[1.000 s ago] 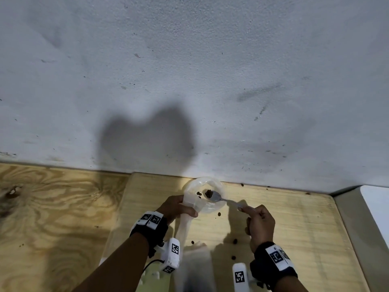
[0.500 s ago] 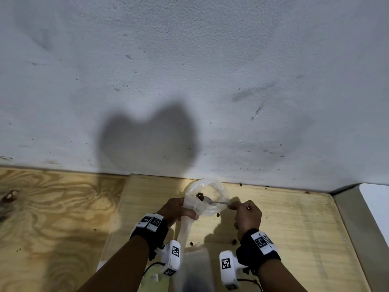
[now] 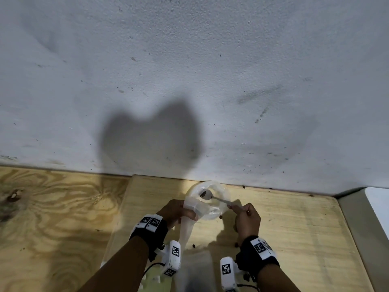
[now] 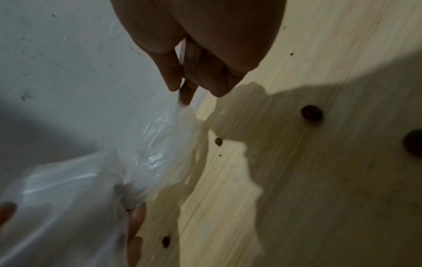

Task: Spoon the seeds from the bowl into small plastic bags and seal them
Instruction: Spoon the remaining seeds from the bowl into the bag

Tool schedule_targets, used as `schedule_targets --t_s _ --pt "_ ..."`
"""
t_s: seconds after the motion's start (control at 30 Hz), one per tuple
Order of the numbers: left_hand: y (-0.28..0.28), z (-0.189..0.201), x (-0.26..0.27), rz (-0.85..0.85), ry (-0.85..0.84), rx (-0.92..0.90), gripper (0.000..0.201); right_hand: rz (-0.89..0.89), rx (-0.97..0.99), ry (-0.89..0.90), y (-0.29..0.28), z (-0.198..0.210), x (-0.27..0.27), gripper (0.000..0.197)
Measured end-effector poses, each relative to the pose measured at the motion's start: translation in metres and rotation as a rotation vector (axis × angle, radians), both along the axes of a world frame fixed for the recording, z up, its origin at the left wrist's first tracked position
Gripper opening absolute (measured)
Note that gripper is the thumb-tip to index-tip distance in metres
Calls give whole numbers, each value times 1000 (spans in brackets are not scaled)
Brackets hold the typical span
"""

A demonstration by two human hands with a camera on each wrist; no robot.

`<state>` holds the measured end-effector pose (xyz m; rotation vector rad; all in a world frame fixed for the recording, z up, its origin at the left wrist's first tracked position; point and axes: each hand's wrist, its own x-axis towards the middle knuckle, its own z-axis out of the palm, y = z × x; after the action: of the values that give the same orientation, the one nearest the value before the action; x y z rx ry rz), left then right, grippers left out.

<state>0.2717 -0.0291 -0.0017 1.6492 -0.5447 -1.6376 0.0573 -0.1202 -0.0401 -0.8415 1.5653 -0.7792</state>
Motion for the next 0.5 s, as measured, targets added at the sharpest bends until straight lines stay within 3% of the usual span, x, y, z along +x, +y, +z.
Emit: schedule_targets --t_s 0.3,0.5 --pt "0 5 2 41 5 -11 69 3 -79 -52 -3 13 -21 41" --pt "2 6 -1 42 -49 -9 55 -22 -128 -96 -7 28 -34 43"
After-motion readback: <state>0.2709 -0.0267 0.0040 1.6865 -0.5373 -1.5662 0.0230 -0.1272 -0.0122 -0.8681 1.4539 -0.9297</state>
